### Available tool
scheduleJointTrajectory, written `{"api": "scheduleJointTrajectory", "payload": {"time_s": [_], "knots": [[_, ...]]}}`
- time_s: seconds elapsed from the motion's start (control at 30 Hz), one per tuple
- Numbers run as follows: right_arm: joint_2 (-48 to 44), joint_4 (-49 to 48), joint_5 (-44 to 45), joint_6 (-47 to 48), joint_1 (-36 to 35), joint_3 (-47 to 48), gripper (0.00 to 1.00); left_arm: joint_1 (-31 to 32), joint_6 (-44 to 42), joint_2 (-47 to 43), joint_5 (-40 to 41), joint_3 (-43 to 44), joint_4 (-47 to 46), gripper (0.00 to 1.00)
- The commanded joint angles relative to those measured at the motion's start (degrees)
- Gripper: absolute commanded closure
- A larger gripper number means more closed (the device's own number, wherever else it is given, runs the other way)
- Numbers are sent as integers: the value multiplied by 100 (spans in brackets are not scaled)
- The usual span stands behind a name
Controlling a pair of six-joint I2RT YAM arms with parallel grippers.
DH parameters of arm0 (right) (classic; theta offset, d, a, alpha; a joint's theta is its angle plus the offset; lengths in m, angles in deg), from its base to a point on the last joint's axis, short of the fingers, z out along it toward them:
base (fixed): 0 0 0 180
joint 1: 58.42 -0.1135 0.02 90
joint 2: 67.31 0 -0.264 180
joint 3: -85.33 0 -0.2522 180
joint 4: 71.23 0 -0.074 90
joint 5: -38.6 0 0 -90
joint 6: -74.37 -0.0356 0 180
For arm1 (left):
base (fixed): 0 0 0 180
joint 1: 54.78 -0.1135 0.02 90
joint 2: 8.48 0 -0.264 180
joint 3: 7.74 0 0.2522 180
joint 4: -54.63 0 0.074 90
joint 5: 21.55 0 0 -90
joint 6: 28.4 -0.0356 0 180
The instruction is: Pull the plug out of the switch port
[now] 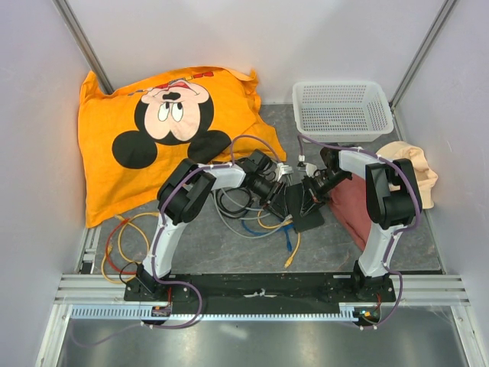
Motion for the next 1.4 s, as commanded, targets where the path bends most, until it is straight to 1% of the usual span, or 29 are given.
{"api": "scheduleJointTrajectory", "payload": {"time_s": [0.0,0.2,0.4,0.5,0.57,0.67,0.83,0.87,1.1,1.3,1.33,1.37], "knots": [[338,-593,814,198,-35,-71,100,196,45,245,71,266,-10,58],[356,-602,841,198,-26,-106,100,284,2,386,-105,442,34,61],[365,-637,963,128,-26,-88,100,398,28,447,-87,451,34,60],[312,-672,1200,40,-8,-175,100,451,-95,404,167,469,200,58],[303,-716,1297,-4,9,-220,100,494,-182,342,351,434,340,55],[347,-734,1280,-31,44,-246,100,503,-279,149,510,250,359,55],[496,-769,1210,-74,53,-150,100,574,-368,26,554,109,447,59],[531,-760,1201,-83,44,-132,100,583,-376,25,546,126,447,60],[514,-769,1192,-57,44,-141,100,591,-333,201,432,319,473,63],[523,-769,1236,-48,44,-150,100,583,-341,412,133,460,491,77],[532,-769,1254,-48,44,-150,99,574,-420,429,98,477,508,83],[532,-769,1280,-31,44,-150,100,565,-455,447,71,478,543,86]]}}
